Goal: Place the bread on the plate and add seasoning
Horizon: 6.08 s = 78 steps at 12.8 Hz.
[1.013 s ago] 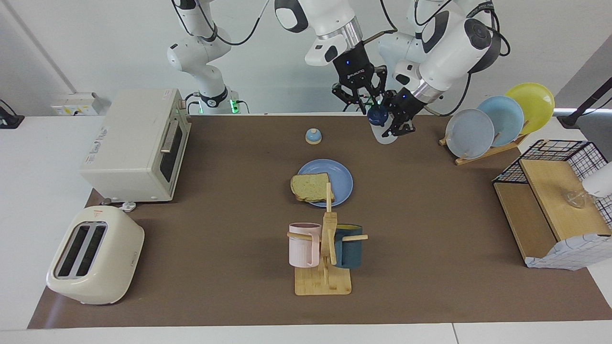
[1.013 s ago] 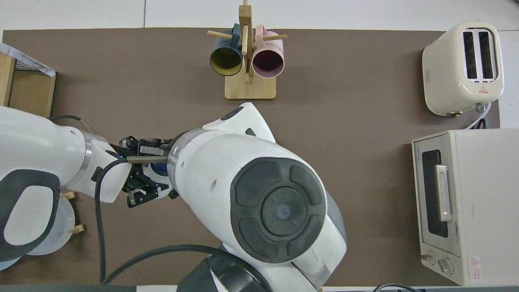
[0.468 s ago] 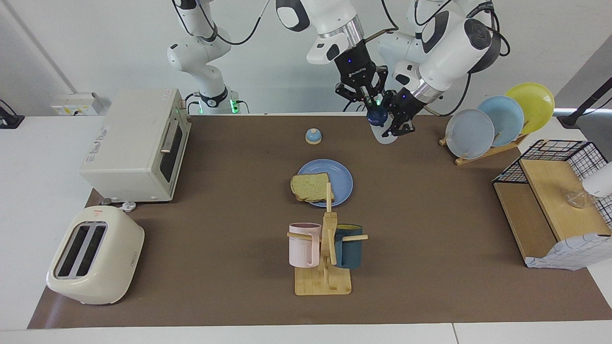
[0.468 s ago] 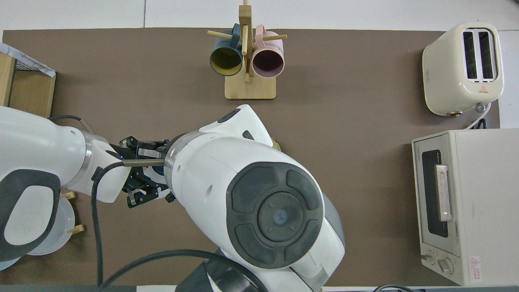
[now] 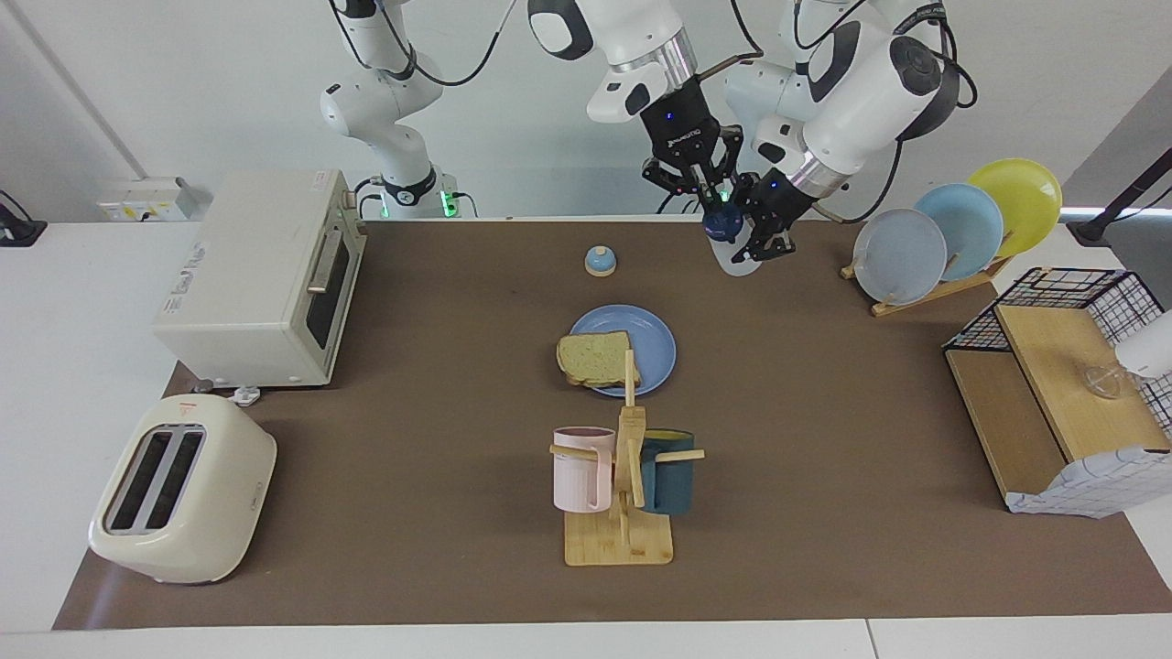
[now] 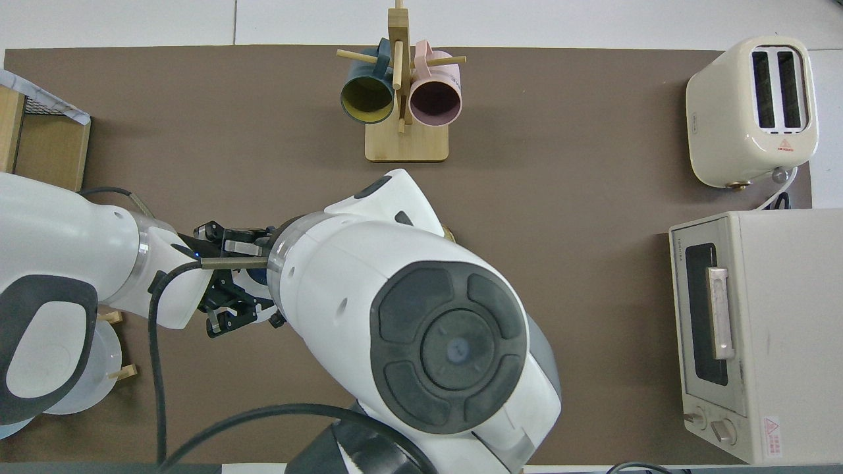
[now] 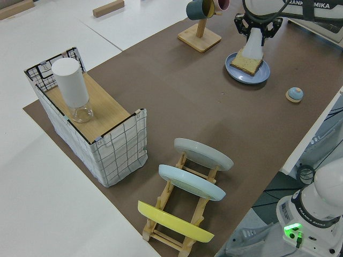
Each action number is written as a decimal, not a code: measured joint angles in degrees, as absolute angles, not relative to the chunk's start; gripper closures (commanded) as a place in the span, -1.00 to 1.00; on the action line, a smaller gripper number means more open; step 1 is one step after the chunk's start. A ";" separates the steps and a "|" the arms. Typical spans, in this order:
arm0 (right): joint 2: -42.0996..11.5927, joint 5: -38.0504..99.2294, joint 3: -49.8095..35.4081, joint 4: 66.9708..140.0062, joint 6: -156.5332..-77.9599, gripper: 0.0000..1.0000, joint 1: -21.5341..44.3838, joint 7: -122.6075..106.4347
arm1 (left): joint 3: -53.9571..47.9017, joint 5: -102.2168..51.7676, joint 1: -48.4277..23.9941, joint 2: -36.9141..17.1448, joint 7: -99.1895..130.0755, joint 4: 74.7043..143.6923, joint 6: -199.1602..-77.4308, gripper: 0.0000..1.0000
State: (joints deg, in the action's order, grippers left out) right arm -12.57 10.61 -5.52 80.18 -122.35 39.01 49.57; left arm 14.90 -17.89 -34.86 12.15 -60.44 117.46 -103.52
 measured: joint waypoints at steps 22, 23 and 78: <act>-8.58 9.80 -4.58 84.12 -101.87 -1.00 20.32 28.12 | 14.92 -18.67 -34.86 12.69 -60.02 117.73 -103.54 1.00; -7.68 8.77 -4.51 84.13 -98.16 -1.00 17.49 24.95 | 14.90 -18.67 -34.86 12.69 -59.78 117.73 -103.56 1.00; 1.70 -2.86 0.29 94.24 -86.69 -1.00 -1.35 -6.16 | -21.07 65.64 -40.92 -18.68 -27.88 104.06 -68.67 1.00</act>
State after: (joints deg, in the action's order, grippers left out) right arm 1.70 -2.86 0.29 94.24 -86.69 -1.35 -6.16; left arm -21.07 65.64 -40.92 -18.68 -27.88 104.06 -68.67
